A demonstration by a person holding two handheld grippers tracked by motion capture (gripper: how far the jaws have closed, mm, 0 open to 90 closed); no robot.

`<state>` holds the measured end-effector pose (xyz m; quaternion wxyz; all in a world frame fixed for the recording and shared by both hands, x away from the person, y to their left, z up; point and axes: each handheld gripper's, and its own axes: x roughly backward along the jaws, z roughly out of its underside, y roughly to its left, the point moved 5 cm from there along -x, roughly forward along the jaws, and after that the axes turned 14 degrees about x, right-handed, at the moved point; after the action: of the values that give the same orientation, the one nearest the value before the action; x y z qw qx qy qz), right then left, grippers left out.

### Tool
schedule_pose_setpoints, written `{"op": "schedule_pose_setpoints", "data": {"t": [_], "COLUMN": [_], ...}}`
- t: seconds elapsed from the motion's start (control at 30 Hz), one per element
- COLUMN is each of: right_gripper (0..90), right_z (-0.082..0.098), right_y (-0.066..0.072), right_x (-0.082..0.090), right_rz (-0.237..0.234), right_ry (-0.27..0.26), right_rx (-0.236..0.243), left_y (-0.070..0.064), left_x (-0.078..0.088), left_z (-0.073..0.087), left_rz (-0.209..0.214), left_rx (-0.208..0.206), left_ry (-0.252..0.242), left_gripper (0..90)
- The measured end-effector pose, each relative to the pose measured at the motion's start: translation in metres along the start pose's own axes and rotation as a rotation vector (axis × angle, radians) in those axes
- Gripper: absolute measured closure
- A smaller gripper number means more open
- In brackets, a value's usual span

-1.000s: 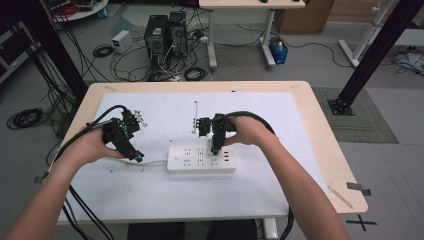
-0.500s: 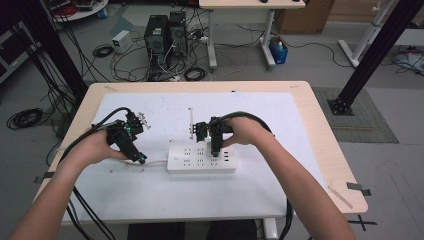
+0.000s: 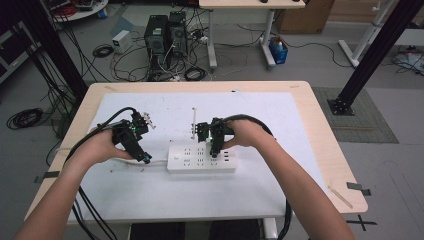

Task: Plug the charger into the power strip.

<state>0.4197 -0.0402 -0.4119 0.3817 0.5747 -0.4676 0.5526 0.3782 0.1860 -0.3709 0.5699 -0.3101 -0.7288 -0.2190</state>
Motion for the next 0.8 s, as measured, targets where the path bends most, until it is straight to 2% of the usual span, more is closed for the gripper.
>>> {"op": "schedule_pose_setpoints", "data": {"t": [0.03, 0.07, 0.1, 0.13, 0.17, 0.23, 0.3, 0.33, 0.4, 0.53, 0.6, 0.7, 0.73, 0.8], "right_gripper": [60.1, 49.8, 33.7, 34.0, 33.8, 29.3, 22.9, 22.6, 22.6, 22.1, 22.1, 22.1, 22.1, 22.1], "right_z": [0.002, 0.004, 0.007, 0.010, 0.014, 0.023, 0.037, 0.043, 0.066, 0.111, 0.133, 0.162, 0.166, 0.175], "right_y": [0.000, 0.000, -0.001, -0.003, -0.002, 0.001, 0.001, 0.001, 0.003, 0.016, 0.023, 0.034, 0.036, 0.042], "right_x": [0.000, -0.001, -0.002, 0.000, 0.006, 0.021, 0.038, 0.044, 0.061, 0.075, 0.078, 0.079, 0.079, 0.080], "right_rz": [-0.018, -0.035, -0.044, -0.065, -0.066, -0.021, 0.013, 0.030, 0.098, 0.129, 0.169, 0.184, 0.182, 0.178], "right_ry": [-0.013, -0.002, -0.003, -0.019, -0.039, -0.081, -0.110, -0.114, -0.131, -0.144, -0.124, -0.108, -0.112, -0.127], "right_rx": [-0.009, -0.016, -0.052, -0.124, -0.176, -0.225, -0.331, -0.386, -0.531, -0.853, -0.948, -1.105, -1.132, -1.164], "left_y": [0.001, 0.001, 0.002, 0.002, 0.003, 0.005, 0.008, 0.010, 0.013, 0.016, 0.017, 0.020, 0.020, 0.021], "left_x": [0.000, 0.000, 0.000, 0.001, 0.002, 0.003, 0.004, 0.005, 0.006, 0.007, 0.007, 0.007, 0.007, 0.009], "left_z": [0.000, -0.001, -0.001, -0.001, 0.000, 0.000, -0.001, -0.002, -0.002, -0.005, -0.007, -0.009, -0.009, -0.010], "left_rz": [-0.001, 0.002, 0.005, 0.004, 0.001, 0.006, -0.002, -0.011, -0.014, -0.031, -0.040, -0.049, -0.044, -0.053], "left_rx": [0.004, 0.002, 0.007, 0.007, 0.008, 0.006, 0.016, 0.026, 0.033, 0.047, 0.064, 0.073, 0.085, 0.078], "left_ry": [-0.006, -0.009, -0.018, -0.023, -0.030, -0.039, -0.044, -0.049, -0.057, -0.064, -0.064, -0.061, -0.068, -0.059], "left_gripper": [18.7, 18.7, 18.7, 18.7, 18.7, 18.7, 18.7, 18.7, 18.7, 18.7, 18.7, 18.7, 18.7, 18.7]}}
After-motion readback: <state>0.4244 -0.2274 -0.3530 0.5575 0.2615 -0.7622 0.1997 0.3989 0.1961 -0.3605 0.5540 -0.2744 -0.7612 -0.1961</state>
